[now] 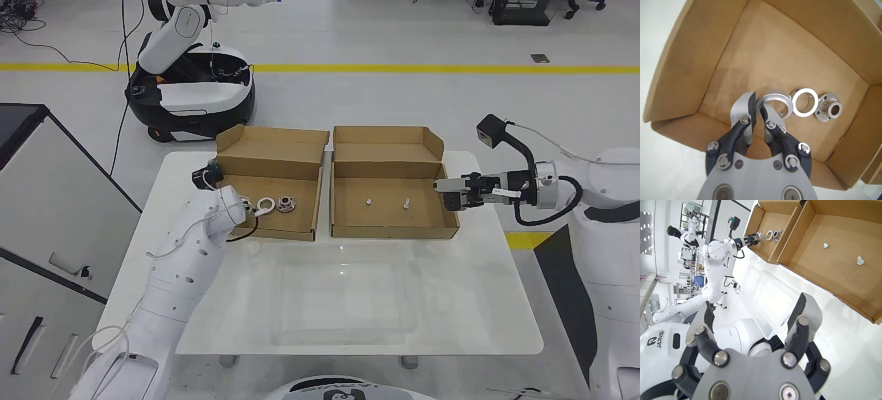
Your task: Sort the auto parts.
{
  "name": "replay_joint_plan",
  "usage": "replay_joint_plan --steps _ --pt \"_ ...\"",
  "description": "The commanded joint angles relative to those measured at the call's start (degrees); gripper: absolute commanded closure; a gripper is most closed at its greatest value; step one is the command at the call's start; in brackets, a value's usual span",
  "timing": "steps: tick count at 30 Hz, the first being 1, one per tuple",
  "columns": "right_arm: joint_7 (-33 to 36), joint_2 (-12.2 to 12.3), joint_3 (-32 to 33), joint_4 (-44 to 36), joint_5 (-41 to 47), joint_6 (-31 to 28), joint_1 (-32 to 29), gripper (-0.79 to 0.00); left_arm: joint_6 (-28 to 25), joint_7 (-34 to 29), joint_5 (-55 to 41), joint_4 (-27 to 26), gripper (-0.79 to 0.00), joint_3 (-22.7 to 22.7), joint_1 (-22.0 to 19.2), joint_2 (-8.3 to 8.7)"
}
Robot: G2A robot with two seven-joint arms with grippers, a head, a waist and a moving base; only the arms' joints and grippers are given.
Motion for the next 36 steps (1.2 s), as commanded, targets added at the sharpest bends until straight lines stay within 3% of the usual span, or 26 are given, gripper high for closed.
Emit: replay_joint_plan --steps 1,10,13,14,24,26,28,29,36 --pt "0.00 0.00 0.00 0.00 0.00 0.00 0.00 -0.785 -0.14 -0.14 0.10 0.09 0.000 -0.02 0.01 -0.11" --pt "0.00 0.00 0.00 0.00 0.00 0.00 0.00 -0.785 -0.34 -0.34 0.75 0.70 0.000 -0.31 -0.04 -0.58" --pt "0.00 0.00 0.00 0.00 0.00 0.00 0.00 -0.785 -0.44 -0.44 0.74 0.63 -0.203 -0.50 -0.03 -0.73" --pt "0.00 0.00 0.00 0.00 0.00 0.00 0.00 -0.785 -0.51 -0.51 0.75 0.56 -0.237 -0.52 -0.05 -0.78" --pt "0.00 0.00 0.00 0.00 0.00 0.00 0.00 -0.785 -0.51 -0.50 1.17 -0.34 -0.385 -1.10 -0.06 -1.14" --pt "0.00 0.00 0.00 0.00 0.00 0.00 0.00 -0.785 -0.35 -0.24 1.11 -1.07 -0.511 -1.42 0.05 -1.17" --pt "0.00 0.00 0.00 0.00 0.00 0.00 0.00 -0.785 -1.14 0.79 0.31 -2.94 -0.739 -1.79 0.26 -1.22" --pt "0.00 0.00 0.00 0.00 0.00 0.00 0.00 -0.785 -1.20 1.36 -0.89 -4.03 -0.785 -2.18 0.60 -1.30" --pt "0.00 0.00 0.00 0.00 0.00 0.00 0.00 -0.785 -8.81 5.54 -1.74 -12.59 -0.785 -3.01 2.98 -1.02"
